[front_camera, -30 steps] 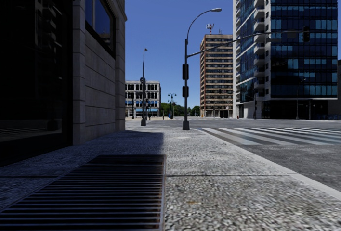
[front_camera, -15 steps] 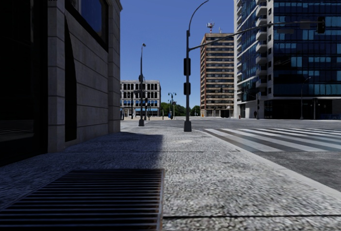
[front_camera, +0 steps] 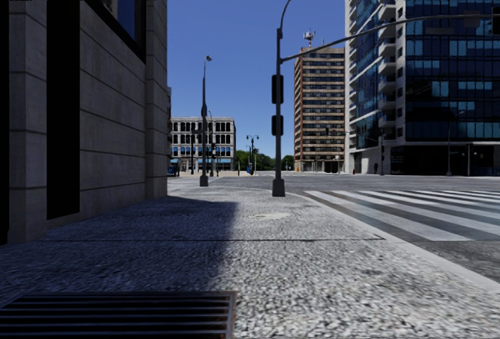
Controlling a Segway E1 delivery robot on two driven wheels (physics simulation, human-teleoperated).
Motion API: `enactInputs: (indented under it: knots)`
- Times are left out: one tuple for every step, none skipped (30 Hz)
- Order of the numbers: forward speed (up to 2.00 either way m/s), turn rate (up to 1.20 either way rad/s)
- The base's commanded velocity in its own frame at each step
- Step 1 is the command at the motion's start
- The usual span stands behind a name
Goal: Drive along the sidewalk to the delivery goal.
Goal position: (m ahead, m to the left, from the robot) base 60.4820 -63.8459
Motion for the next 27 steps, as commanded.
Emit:
enactInputs:
  knots:
    - [2.00, 0.00]
    - [2.00, 0.00]
    - [2.00, 0.00]
    - [2.00, 0.00]
    - [2.00, 0.00]
    - [2.00, 0.00]
    - [2.00, 0.00]
    - [2.00, -0.07]
    - [2.00, -0.21]
    - [2.00, -0.32]
    - [2.00, -0.32]
    - [2.00, -0.36]
    - [2.00, -0.36]
    - [2.00, -0.36]
    - [2.00, -0.36]
    - [2.00, -0.36]
    - [2.00, -0.36]
    - [2.00, -0.36]
    - [2.00, -0.36]
    - [2.00, -0.36]
    - [2.00, -0.36]
    - [2.00, -0.36]
    - [2.00, -0.36]
    - [2.00, -0.37]
    - [2.00, -0.37]
    - [2.00, -0.37]
    - [2.00, -0.37]
